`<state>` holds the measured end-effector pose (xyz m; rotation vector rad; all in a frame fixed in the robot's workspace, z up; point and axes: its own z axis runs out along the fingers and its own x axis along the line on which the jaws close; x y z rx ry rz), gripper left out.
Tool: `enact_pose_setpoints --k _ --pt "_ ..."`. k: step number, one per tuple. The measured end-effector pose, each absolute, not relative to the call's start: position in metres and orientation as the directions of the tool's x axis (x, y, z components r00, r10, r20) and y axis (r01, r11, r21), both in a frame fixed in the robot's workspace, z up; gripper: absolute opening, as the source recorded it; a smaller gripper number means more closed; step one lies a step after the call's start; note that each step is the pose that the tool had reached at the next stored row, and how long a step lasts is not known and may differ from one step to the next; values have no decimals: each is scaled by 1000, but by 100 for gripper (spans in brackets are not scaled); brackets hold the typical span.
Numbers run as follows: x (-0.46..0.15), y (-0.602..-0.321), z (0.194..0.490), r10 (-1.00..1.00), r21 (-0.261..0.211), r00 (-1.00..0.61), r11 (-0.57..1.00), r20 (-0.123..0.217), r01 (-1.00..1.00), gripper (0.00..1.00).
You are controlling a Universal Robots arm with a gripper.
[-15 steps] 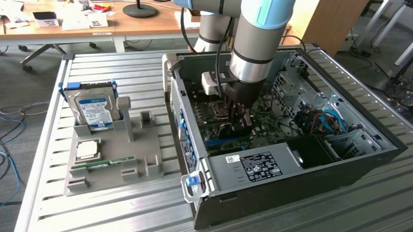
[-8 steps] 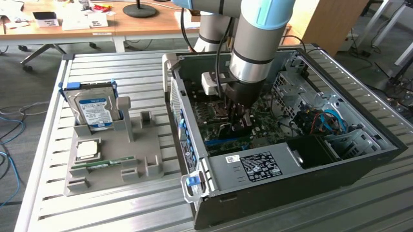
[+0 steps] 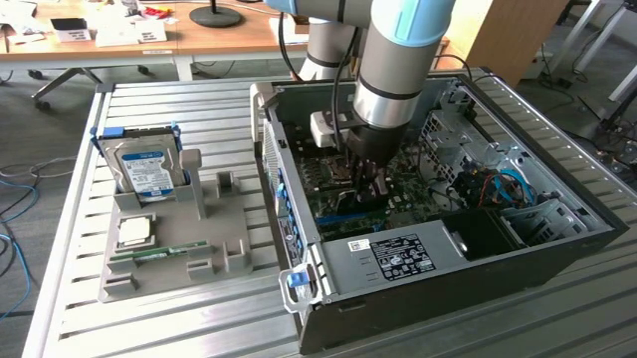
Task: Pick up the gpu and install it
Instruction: 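Insert the gpu into the slot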
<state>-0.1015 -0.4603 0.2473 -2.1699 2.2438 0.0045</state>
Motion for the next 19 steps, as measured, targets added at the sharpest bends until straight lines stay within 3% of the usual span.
enact_pose_setpoints --k 19 --pt "-103 -460 245 -999 -13 -33 34 -19 -999 27"
